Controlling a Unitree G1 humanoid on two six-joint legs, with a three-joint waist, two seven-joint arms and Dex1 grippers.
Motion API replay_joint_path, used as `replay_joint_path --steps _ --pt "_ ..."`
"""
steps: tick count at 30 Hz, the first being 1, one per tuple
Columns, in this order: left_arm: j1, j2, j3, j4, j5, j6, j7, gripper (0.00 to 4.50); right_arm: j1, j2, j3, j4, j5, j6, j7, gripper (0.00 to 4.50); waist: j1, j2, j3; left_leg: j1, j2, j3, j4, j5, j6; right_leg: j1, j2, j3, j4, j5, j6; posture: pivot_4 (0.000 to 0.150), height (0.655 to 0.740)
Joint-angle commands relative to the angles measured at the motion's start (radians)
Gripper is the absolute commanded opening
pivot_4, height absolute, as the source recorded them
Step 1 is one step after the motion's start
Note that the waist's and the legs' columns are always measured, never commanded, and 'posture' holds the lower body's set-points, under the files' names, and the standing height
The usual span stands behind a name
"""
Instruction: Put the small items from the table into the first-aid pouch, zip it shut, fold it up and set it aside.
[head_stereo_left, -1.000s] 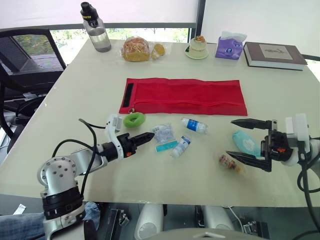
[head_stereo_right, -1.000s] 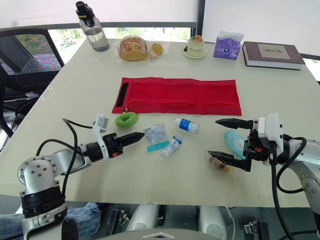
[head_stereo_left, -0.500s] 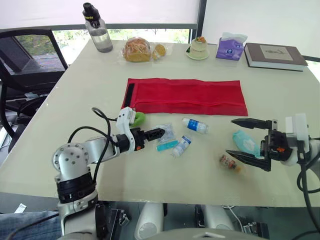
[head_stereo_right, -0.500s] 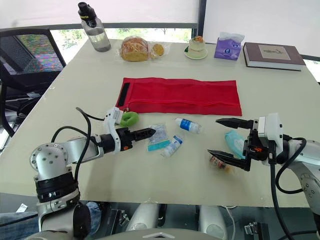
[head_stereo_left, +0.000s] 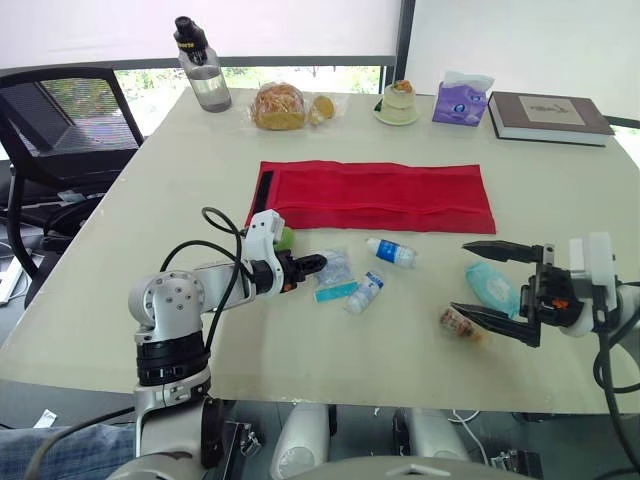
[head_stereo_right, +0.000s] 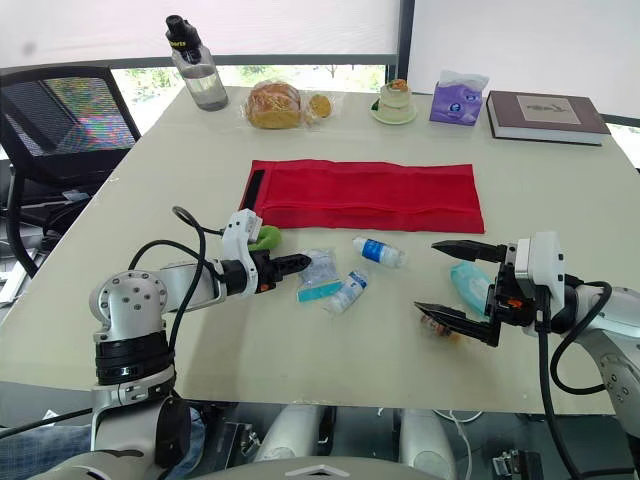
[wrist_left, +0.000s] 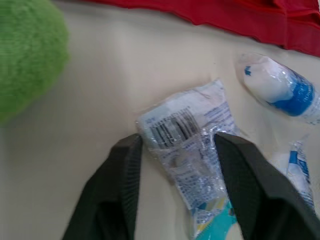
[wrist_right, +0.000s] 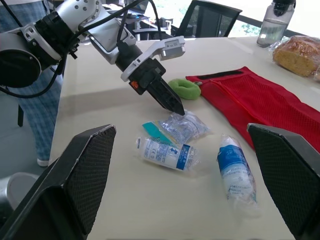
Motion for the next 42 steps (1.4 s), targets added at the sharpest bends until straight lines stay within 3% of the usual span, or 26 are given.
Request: replay_joint_path --steps 1,4,18,23,33,42 --pt "0.027 -0.028 -0.017 0.038 0.032 0.009 -0.019 0.73 -0.007 0.002 -0.022 -0.030 0.011 -0.012 -0.009 4.50 0.001 0.000 0.000 0.000 0.000 0.000 0.000 0.000 0.000 0.000 0.000 0.000 0.000 0.000 0.000 0.150 0.7400" --pt "0.029 -0.040 -0.002 0.042 0.043 0.001 -0.034 0.06 -0.010 0.003 -0.022 -0.027 0.010 -0.014 -0.009 4.50 0.002 0.000 0.000 -0.001 -0.002 -0.001 0.000 0.000 0.000 0.000 -0.002 0.000 -0.001 0.000 0.000 0.150 0.7400" --pt "-0.003 -0.042 0.039 -0.025 0.065 -0.252 -0.210 0.06 -0.030 0.016 -0.009 -0.018 0.009 -0.015 -0.019 4.50 -0.002 -0.010 0.007 -0.006 -0.001 -0.004 -0.001 0.000 0.000 -0.005 -0.002 0.000 -0.001 0.000 0.000 0.150 0.7400" --pt "-0.033 -0.052 0.015 -0.058 0.083 -0.384 -0.270 0.06 -0.065 0.039 0.003 -0.026 0.025 0.021 -0.075 4.50 -0.001 -0.011 0.007 -0.015 -0.002 -0.004 -0.001 0.000 0.000 -0.011 -0.002 -0.002 -0.002 0.002 0.004 0.150 0.7400" --pt "-0.045 -0.067 -0.054 -0.101 0.090 -0.505 -0.332 0.06 -0.174 0.117 0.048 -0.062 0.059 0.123 -0.272 4.50 -0.003 -0.011 0.008 -0.015 -0.002 -0.004 -0.001 0.000 0.000 -0.011 0.000 -0.003 -0.002 0.002 0.004 0.150 0.7400" --pt "-0.051 -0.111 -0.008 -0.129 -0.078 -0.483 -0.337 0.06 -0.239 0.170 0.081 -0.076 0.128 0.257 -0.436 4.50 -0.003 -0.011 0.008 -0.016 -0.002 -0.004 0.000 0.000 0.000 -0.011 0.000 -0.003 -0.002 0.002 0.005 0.150 0.7400"
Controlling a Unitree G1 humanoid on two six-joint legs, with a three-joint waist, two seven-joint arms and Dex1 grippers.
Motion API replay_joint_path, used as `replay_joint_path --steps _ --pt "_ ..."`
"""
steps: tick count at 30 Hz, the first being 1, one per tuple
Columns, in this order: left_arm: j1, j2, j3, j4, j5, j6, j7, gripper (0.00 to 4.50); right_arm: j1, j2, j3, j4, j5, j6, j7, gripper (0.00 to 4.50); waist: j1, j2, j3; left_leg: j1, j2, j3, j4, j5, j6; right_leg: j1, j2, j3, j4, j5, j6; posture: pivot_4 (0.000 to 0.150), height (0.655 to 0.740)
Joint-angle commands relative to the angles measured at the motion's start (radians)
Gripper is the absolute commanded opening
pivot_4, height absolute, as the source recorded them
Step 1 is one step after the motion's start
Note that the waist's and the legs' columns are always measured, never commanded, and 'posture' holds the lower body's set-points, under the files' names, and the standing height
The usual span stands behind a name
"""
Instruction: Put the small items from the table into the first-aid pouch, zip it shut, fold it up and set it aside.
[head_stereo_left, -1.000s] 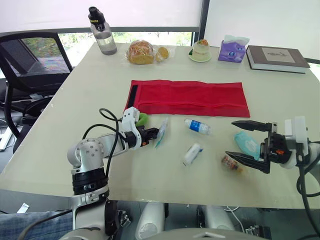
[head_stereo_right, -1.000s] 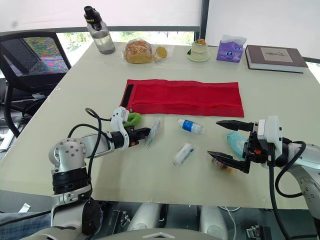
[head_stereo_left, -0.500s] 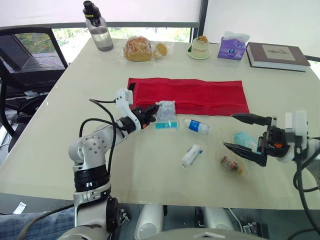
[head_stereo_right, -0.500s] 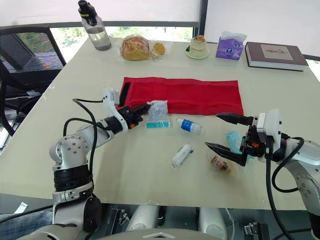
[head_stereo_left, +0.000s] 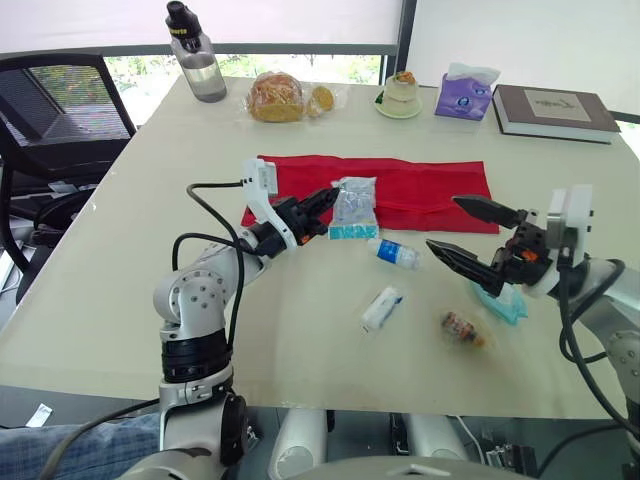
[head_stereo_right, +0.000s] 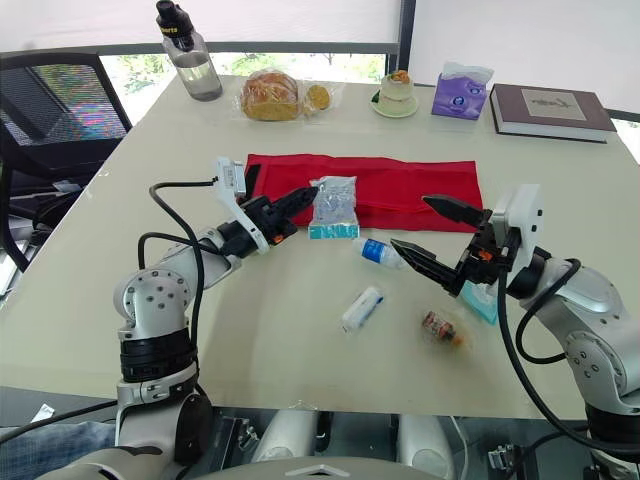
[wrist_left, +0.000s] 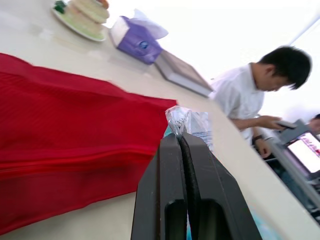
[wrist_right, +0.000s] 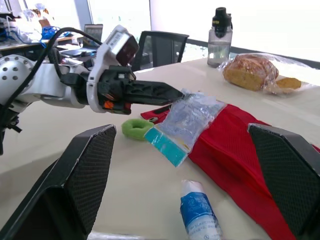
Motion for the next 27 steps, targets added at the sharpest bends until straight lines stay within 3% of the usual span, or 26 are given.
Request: replay_joint_path --steps 1,7,12,27 --pt "-0.020 -0.006 0.029 -0.045 -0.092 -0.002 -0.015 0.06 -0.030 0.024 -0.001 -0.035 0.067 0.057 -0.069 4.50 0.000 0.000 0.000 0.000 0.000 0.000 0.000 0.000 0.000 0.000 0.000 0.000 0.000 0.000 0.000 0.150 0.7400" --pt "-0.025 0.009 0.027 -0.051 -0.195 0.002 -0.035 0.06 -0.078 0.063 0.001 -0.002 0.168 0.173 -0.165 4.50 -0.001 0.000 0.000 0.000 0.000 0.000 0.001 0.000 0.000 0.000 0.001 0.000 0.001 0.000 0.000 0.150 0.7400" --pt "-0.036 0.018 0.014 -0.046 -0.255 -0.002 -0.062 0.06 -0.142 0.111 0.013 0.028 0.335 0.296 -0.292 4.50 -0.002 0.000 0.000 0.000 0.000 0.000 0.001 0.000 0.000 0.000 0.001 0.000 0.001 0.000 0.000 0.150 0.7400" --pt "-0.046 -0.018 -0.041 -0.030 -0.275 -0.042 -0.068 0.06 -0.245 0.233 0.059 0.065 0.478 0.371 -0.609 4.50 -0.003 0.000 0.000 0.000 0.000 0.000 0.001 0.000 0.000 0.000 0.001 0.000 0.001 0.000 0.000 0.150 0.7400"
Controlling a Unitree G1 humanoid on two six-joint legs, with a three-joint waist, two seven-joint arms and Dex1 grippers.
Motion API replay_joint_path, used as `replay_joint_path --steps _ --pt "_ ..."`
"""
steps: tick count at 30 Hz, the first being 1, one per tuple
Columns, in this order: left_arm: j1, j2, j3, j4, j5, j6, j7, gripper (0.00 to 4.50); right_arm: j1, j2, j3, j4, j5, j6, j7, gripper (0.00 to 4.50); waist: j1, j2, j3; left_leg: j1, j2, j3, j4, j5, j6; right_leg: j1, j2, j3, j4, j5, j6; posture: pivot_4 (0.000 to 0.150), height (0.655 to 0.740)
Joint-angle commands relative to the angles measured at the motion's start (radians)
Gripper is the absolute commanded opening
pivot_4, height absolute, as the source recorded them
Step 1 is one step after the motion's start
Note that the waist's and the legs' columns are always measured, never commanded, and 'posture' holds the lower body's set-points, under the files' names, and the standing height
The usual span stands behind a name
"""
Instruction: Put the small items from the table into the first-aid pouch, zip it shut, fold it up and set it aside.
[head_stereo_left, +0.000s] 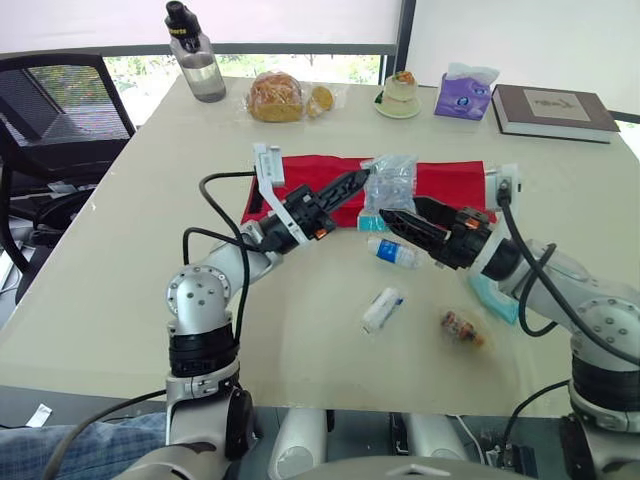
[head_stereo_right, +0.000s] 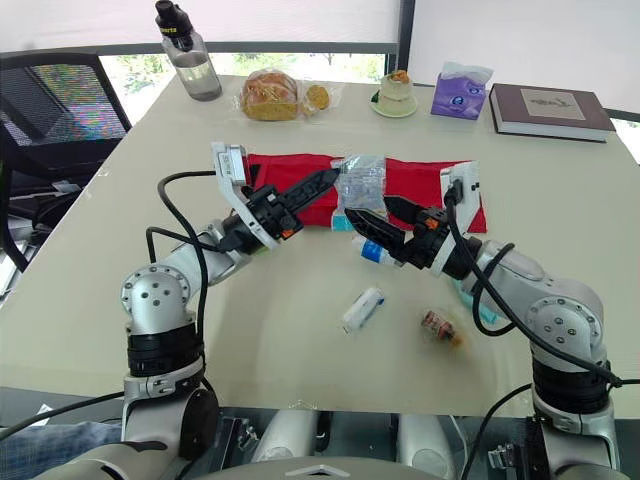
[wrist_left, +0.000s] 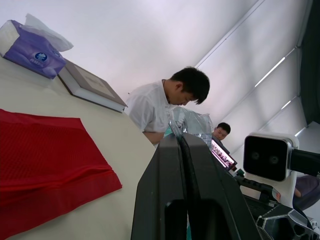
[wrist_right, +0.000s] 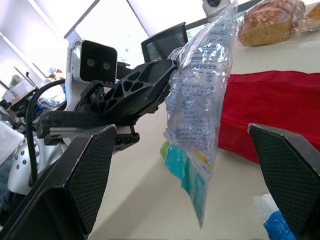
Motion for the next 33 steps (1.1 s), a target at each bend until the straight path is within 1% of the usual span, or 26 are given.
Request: replay_joint_path --steps 1,3,4,7,8,9,11,12,19,27,30,31,33 --pt "-0.013 -0.005 -0.008 -0.027 -0.019 -0.025 -0.014 0.06 -0.017 0.030 0.008 -0.002 0.023 -0.007 -0.066 4.50 -0.001 0.000 0.000 0.000 0.000 0.000 0.000 0.000 0.000 0.000 0.000 0.000 0.000 0.000 0.000 0.150 0.7400" --pt "-0.010 -0.005 -0.012 -0.025 -0.016 -0.030 -0.017 0.00 -0.017 0.052 0.018 -0.001 0.029 -0.011 -0.095 3.96 -0.002 0.000 0.000 0.000 0.000 0.000 0.000 0.000 0.000 0.000 0.000 0.000 0.000 0.000 0.000 0.150 0.7400" --pt "-0.008 -0.004 -0.014 -0.026 -0.016 -0.032 -0.017 0.00 -0.015 0.057 0.020 -0.003 0.033 -0.011 -0.104 3.61 -0.003 0.000 0.000 0.000 0.000 0.000 0.000 0.000 0.000 0.000 0.000 0.000 0.000 0.000 0.000 0.150 0.7400" --pt "-0.008 -0.003 -0.013 -0.023 -0.016 -0.035 -0.017 0.00 -0.017 0.067 0.022 -0.001 0.037 -0.014 -0.128 2.31 -0.007 0.000 0.000 0.000 0.000 0.000 0.000 0.000 0.000 0.000 0.000 0.000 0.000 0.000 0.000 0.150 0.7400" --pt "-0.007 -0.003 -0.013 -0.024 -0.017 -0.036 -0.016 0.00 -0.017 0.068 0.022 -0.001 0.038 -0.015 -0.134 1.62 -0.007 0.000 0.000 0.000 0.000 0.000 0.000 0.000 0.000 0.000 0.000 0.000 0.000 0.000 0.000 0.150 0.7400" --pt "-0.006 -0.004 -0.014 -0.026 -0.018 -0.036 -0.015 0.00 -0.020 0.070 0.021 0.003 0.036 -0.017 -0.139 1.27 -0.007 0.000 0.000 0.000 0.000 0.000 0.000 0.000 0.000 0.000 0.000 0.000 0.000 0.000 0.000 0.150 0.7400" --pt "-0.004 -0.004 -0.015 -0.028 -0.019 -0.036 -0.014 0.00 -0.023 0.070 0.020 0.007 0.034 -0.020 -0.145 0.26 -0.010 0.000 0.000 0.000 0.000 0.000 0.000 0.000 0.000 0.000 0.000 0.000 0.000 0.000 0.000 0.150 0.7400" --pt "-0.001 -0.003 -0.014 -0.028 -0.019 -0.038 -0.013 0.00 -0.022 0.070 0.020 0.007 0.035 -0.020 -0.148 0.05 -0.012 0.000 0.000 0.000 0.000 0.000 0.000 0.000 0.000 0.000 0.000 0.000 0.000 0.000 0.000 0.150 0.7400" --pt "0.013 0.008 -0.008 -0.025 -0.016 -0.045 -0.011 0.00 -0.018 0.072 0.018 0.000 0.043 -0.029 -0.156 0.05 -0.022 0.000 0.000 0.000 0.000 0.000 0.000 0.000 0.000 0.000 0.000 0.000 0.000 0.000 0.000 0.150 0.7400" --pt "0.012 0.003 -0.007 -0.011 -0.013 -0.058 0.001 0.00 -0.023 0.063 0.027 -0.018 0.037 -0.032 -0.116 0.05 -0.022 0.000 0.000 0.000 0.000 0.000 0.000 0.000 0.000 0.000 0.000 0.000 0.000 0.000 0.000 0.150 0.7400" --pt "0.012 -0.003 -0.009 -0.010 -0.018 -0.063 0.007 0.00 -0.022 0.057 0.033 -0.025 0.020 -0.034 -0.100 0.83 -0.022 0.000 0.000 0.000 0.000 0.000 0.000 0.000 0.000 0.000 0.000 0.000 0.000 0.000 0.000 0.150 0.7400" --pt "0.013 -0.005 -0.010 -0.010 -0.019 -0.064 0.009 0.00 -0.022 0.056 0.035 -0.028 0.014 -0.037 -0.094 1.25 -0.022 0.000 0.000 0.000 0.000 0.000 0.000 0.000 0.000 0.000 0.000 0.000 0.000 0.000 0.000 0.150 0.7400" --pt "0.014 -0.006 -0.010 -0.010 -0.020 -0.064 0.010 0.00 -0.022 0.058 0.037 -0.033 0.008 -0.039 -0.093 2.21 -0.022 0.000 0.000 0.000 0.000 0.000 0.000 0.000 0.000 0.000 0.000 0.000 0.000 0.000 0.000 0.150 0.7400"
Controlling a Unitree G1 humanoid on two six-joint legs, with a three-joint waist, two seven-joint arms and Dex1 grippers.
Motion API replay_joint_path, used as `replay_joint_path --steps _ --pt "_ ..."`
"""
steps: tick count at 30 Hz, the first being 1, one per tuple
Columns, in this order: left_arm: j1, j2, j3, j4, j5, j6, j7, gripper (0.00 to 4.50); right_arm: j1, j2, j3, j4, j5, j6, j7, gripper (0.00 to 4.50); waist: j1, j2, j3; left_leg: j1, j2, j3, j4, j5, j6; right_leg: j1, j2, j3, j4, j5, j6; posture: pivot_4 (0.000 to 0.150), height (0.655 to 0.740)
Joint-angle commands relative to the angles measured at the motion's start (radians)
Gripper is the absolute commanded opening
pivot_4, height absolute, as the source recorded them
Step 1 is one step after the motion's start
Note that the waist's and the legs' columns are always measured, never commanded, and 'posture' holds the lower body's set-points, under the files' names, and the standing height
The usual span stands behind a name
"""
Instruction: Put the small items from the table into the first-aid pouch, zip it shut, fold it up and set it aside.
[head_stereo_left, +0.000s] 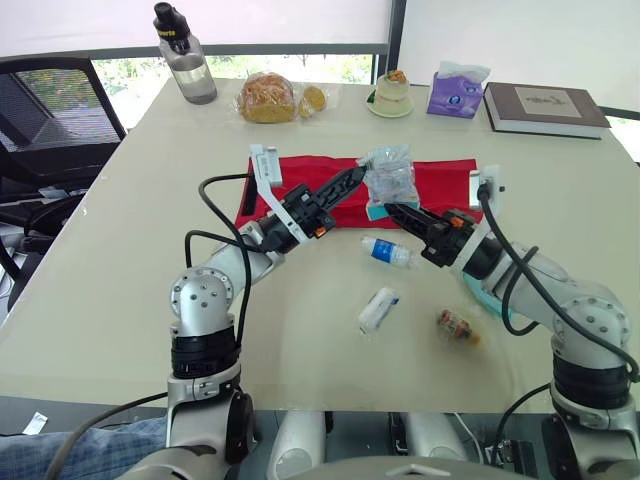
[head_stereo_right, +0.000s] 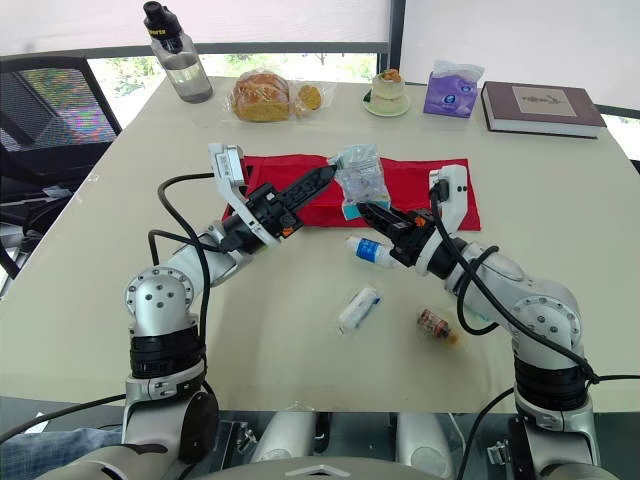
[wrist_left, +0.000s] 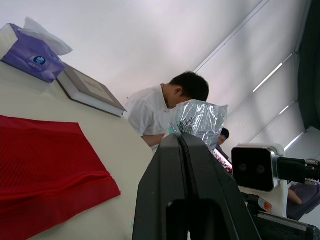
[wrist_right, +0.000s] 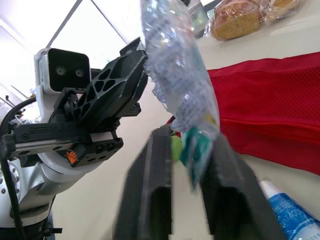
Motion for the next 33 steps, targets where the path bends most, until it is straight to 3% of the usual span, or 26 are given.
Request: replay_joint_path --steps 1,2,12,19,33 --pt "0.000 -0.005 -0.001 -0.017 -0.019 -0.014 -0.002 0.00 -0.020 -0.003 -0.001 -0.046 -0.005 -0.028 0.019 2.55 0.000 0.000 0.000 0.000 0.000 0.000 0.000 0.000 0.000 0.000 0.000 0.000 0.000 0.000 0.000 0.150 0.7400" --pt "0.000 -0.006 -0.001 -0.016 -0.019 -0.014 -0.002 0.00 -0.020 0.000 -0.001 -0.046 -0.007 -0.030 0.019 3.03 0.000 0.000 0.000 0.000 0.000 0.000 0.000 0.000 0.000 0.000 0.000 0.000 0.000 0.000 0.000 0.150 0.7400" --pt "0.009 -0.019 -0.005 -0.023 -0.020 -0.016 0.004 0.00 -0.037 0.026 0.004 -0.033 -0.014 -0.047 0.021 3.03 0.000 0.000 0.000 0.000 0.000 0.000 0.000 0.000 0.000 0.000 0.000 0.000 0.000 0.000 0.000 0.150 0.7400" --pt "0.013 -0.022 -0.001 -0.024 -0.020 -0.017 0.008 0.00 -0.034 0.022 0.011 -0.036 -0.012 -0.051 0.020 0.13 0.000 0.000 0.000 0.000 0.000 0.000 0.000 0.000 0.000 0.000 0.000 0.000 0.000 0.000 0.000 0.150 0.7400" --pt "0.016 -0.023 0.011 -0.010 -0.024 -0.025 0.012 0.00 -0.029 0.013 0.011 -0.022 -0.028 -0.047 0.006 0.04 0.000 0.000 0.000 0.000 0.000 0.000 0.000 0.000 0.000 0.000 0.000 0.000 0.000 0.000 0.000 0.150 0.7400"
